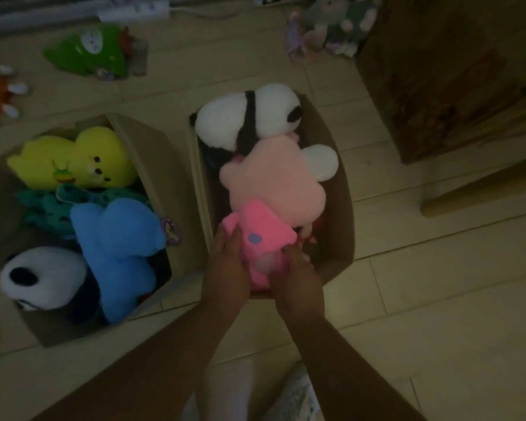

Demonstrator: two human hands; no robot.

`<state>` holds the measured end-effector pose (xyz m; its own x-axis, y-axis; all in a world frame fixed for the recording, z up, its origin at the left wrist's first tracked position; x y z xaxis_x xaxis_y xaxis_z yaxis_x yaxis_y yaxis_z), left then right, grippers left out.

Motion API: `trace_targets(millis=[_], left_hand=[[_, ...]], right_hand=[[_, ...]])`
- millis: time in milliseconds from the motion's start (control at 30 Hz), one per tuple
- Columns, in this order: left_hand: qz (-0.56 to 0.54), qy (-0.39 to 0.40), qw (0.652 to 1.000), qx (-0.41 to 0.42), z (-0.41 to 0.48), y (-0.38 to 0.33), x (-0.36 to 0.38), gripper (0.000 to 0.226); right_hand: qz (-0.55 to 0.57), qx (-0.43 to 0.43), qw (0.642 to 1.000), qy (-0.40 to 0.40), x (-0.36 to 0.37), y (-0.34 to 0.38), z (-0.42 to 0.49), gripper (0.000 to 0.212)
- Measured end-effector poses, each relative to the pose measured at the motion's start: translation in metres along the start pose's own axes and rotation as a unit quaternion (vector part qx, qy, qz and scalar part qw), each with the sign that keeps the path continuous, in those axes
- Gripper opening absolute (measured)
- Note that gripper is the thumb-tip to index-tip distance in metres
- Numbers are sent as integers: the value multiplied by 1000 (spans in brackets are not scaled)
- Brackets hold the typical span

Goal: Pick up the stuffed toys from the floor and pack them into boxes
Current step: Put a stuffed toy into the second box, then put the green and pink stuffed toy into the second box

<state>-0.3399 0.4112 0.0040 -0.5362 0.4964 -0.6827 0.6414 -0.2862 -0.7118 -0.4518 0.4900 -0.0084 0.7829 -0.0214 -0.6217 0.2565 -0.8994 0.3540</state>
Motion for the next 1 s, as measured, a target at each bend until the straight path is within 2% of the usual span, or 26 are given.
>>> trace_targets(millis=[167, 233, 333, 400, 500, 633, 667, 700, 800, 1000], left_hand=[[-10, 28, 998, -58, 12, 13, 11, 58], [-16, 79, 991, -109, 14, 15, 11, 63], [-28, 110, 983, -141, 12, 8, 3, 74], [-58, 104, 984, -133, 8, 4, -3, 76], [-98, 107, 979, -142, 2, -4, -17, 64], [-108, 99, 982, -116, 0, -43, -58, 31], [-118, 91, 983, -109, -2, -52, -69, 30], [-130, 90, 981, -112, -4, -62, -80, 35], [-157, 101, 978, -90, -6, -110, -120, 69], [-196, 61, 977, -49, -3, -239, -237, 71]], right_hand=[[-77, -22, 996, 25, 11, 3, 12, 45], [-97, -30, 994, 33, 11, 5, 8, 47], [-60, -33, 997, 46, 0, 7, -5, 53], [-39, -43, 998, 31, -13, 11, -12, 41], [-41, -52, 998, 17, -35, 22, -25, 25], [17, -28, 999, 12, -73, 39, -54, 34], [32, -34, 999, 5, -86, 47, -63, 34], [39, -36, 999, -2, -100, 55, -73, 30], [74, -33, 996, -31, -155, 88, -112, 18], [116, -44, 990, -62, -272, 164, -221, 22]])
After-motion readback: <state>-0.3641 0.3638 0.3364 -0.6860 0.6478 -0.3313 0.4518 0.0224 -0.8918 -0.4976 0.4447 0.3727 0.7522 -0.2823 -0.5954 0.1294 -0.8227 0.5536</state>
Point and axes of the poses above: each hand's wrist, its own z-axis towards the middle knuckle, its own x-axis out of the palm, y = z × x, the point moved 4 cm from there along z, towards the middle knuckle, and after that the axes turned 15 degrees about x, right-handed, at the moved point
